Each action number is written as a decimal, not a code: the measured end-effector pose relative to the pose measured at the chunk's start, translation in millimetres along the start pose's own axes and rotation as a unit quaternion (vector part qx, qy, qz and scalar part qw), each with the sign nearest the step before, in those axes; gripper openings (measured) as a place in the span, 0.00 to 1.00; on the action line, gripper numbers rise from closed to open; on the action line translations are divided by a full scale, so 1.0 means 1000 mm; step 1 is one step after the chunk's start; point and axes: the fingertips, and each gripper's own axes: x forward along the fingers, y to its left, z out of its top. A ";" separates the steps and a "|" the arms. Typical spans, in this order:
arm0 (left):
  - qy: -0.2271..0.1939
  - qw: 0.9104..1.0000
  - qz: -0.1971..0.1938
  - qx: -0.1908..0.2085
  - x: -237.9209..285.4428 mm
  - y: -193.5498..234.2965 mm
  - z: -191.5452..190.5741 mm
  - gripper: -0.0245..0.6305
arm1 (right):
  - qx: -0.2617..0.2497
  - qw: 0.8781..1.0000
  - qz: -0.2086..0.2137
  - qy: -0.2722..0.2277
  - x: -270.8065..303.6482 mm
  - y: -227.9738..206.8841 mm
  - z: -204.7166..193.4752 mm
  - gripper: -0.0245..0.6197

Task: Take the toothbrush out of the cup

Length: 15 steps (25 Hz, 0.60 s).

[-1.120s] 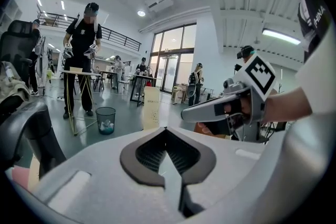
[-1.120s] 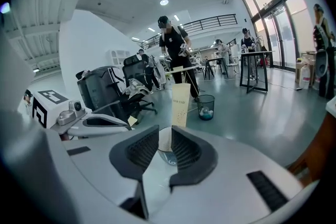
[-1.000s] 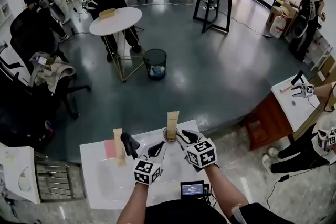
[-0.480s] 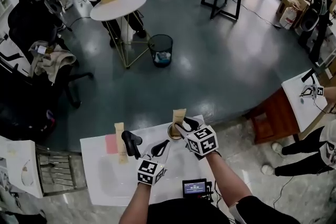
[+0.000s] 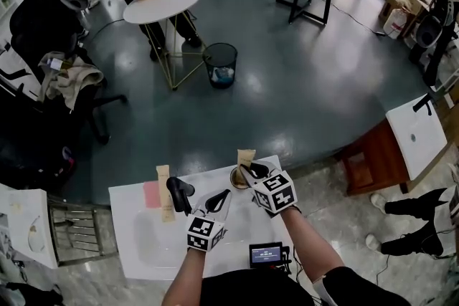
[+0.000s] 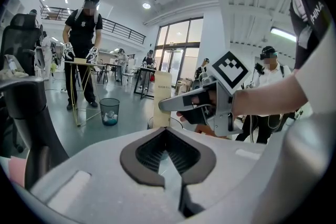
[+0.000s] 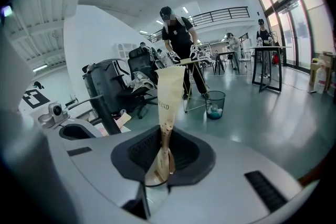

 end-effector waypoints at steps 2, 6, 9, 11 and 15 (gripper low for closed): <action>-0.001 1.000 0.000 0.001 -0.001 0.000 0.000 0.05 | -0.002 1.000 -0.001 -0.004 -0.002 0.002 0.002 0.12; -0.004 1.000 -0.001 0.008 -0.003 -0.002 0.000 0.05 | -0.005 1.000 -0.003 -0.017 -0.009 0.006 0.009 0.11; -0.009 1.000 -0.003 0.011 -0.006 -0.004 0.003 0.05 | -0.006 1.000 -0.002 -0.029 -0.018 0.010 0.018 0.11; -0.012 1.000 -0.004 0.015 -0.008 -0.006 0.006 0.05 | -0.008 0.999 -0.003 -0.039 -0.026 0.012 0.027 0.11; -0.014 1.000 -0.005 0.022 -0.014 -0.011 0.007 0.05 | -0.018 0.998 -0.004 -0.062 -0.046 0.020 0.044 0.11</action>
